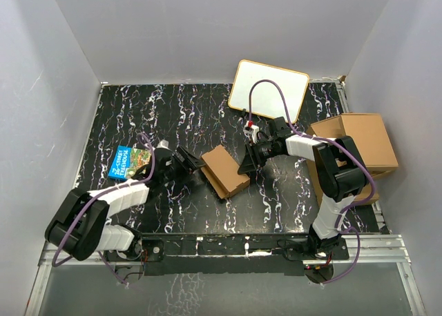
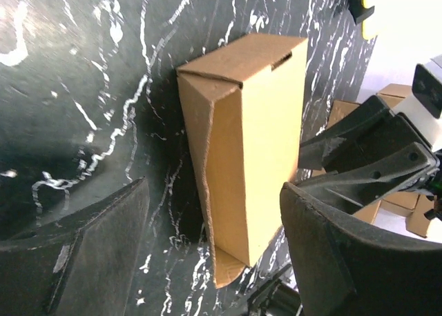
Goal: Fold the paper box
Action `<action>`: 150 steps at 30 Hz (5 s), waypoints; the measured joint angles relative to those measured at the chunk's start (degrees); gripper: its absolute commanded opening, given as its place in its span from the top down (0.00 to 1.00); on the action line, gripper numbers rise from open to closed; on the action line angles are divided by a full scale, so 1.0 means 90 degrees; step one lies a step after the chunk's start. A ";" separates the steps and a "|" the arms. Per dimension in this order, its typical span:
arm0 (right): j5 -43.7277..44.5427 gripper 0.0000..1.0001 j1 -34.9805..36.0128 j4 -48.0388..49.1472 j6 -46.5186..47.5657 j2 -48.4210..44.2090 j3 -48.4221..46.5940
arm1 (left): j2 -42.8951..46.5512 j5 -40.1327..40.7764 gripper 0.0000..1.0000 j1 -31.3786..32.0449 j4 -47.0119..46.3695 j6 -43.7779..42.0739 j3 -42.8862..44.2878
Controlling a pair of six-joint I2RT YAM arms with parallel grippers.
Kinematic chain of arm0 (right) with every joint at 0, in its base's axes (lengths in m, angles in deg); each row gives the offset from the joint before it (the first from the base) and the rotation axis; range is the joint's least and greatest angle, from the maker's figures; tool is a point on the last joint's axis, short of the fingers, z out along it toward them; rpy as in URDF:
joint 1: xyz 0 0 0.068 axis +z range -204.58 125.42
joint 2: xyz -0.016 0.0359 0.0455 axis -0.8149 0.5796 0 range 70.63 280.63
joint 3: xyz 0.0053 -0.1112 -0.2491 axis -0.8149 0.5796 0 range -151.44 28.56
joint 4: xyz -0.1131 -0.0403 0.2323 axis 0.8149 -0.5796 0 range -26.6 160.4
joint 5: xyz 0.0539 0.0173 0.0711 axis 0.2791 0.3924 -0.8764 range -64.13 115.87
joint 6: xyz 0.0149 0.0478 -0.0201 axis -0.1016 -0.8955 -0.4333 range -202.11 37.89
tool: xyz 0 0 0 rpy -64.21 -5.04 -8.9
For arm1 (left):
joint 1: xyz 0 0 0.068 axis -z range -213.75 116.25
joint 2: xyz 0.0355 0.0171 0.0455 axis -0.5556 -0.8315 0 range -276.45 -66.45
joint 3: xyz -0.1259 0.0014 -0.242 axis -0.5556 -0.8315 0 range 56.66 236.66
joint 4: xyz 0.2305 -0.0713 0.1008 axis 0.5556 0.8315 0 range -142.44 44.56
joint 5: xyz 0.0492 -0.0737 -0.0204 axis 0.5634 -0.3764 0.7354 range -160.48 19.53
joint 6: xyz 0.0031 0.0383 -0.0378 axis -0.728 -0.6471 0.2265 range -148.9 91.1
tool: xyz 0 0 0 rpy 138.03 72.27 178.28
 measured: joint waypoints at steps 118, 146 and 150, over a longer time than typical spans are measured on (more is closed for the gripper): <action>-0.0430 0.58 -0.0209 -0.0522 0.1258 -0.0692 0.0675 | -0.0301 0.1933 0.50 0.3220 0.1141 0.1804 0.0663; -0.0425 0.68 -0.0109 -0.0522 0.1132 -0.0680 0.0602 | -0.0702 0.2458 0.88 0.3597 0.2064 0.2402 0.1367; -0.0423 0.67 -0.0107 -0.0525 0.1132 -0.0680 0.0602 | -0.0702 0.2482 0.84 0.3614 0.2076 0.2409 0.1370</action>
